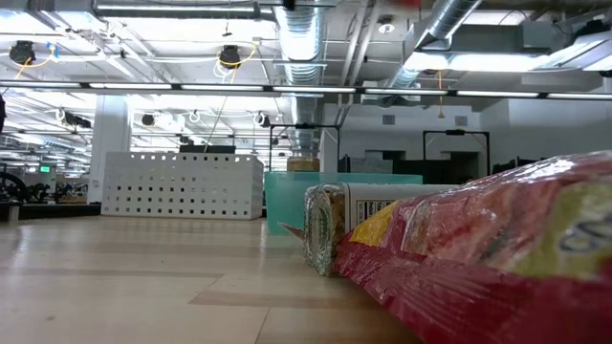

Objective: Pick & Place Food Item
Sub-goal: Put the orange noodles pack into the white bin

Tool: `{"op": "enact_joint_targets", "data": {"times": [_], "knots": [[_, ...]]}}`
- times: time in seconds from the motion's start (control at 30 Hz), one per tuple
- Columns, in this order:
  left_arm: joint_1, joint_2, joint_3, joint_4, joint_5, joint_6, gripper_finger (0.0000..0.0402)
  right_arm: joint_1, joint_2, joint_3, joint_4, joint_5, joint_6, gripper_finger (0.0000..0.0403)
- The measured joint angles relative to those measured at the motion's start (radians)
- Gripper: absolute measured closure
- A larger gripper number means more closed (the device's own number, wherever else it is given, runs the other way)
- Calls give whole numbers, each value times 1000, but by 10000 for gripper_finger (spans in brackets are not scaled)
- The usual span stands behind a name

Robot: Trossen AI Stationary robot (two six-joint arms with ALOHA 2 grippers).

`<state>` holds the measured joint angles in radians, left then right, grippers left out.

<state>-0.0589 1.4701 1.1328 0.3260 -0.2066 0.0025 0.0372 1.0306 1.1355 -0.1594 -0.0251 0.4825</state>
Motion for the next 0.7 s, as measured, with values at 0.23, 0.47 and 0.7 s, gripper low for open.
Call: {"op": "enact_joint_targets", "data": {"times": [0.23,0.47,0.7], "knots": [[-2,-175,2,-349,-245,58,397,0,0,0,-4,1,16,240],[5,-256,2,-569,-543,237,398,2,1,0,-5,0,16,214],[101,-224,2,-632,-555,613,397,2,1,0,-7,-2,16,223]]}}
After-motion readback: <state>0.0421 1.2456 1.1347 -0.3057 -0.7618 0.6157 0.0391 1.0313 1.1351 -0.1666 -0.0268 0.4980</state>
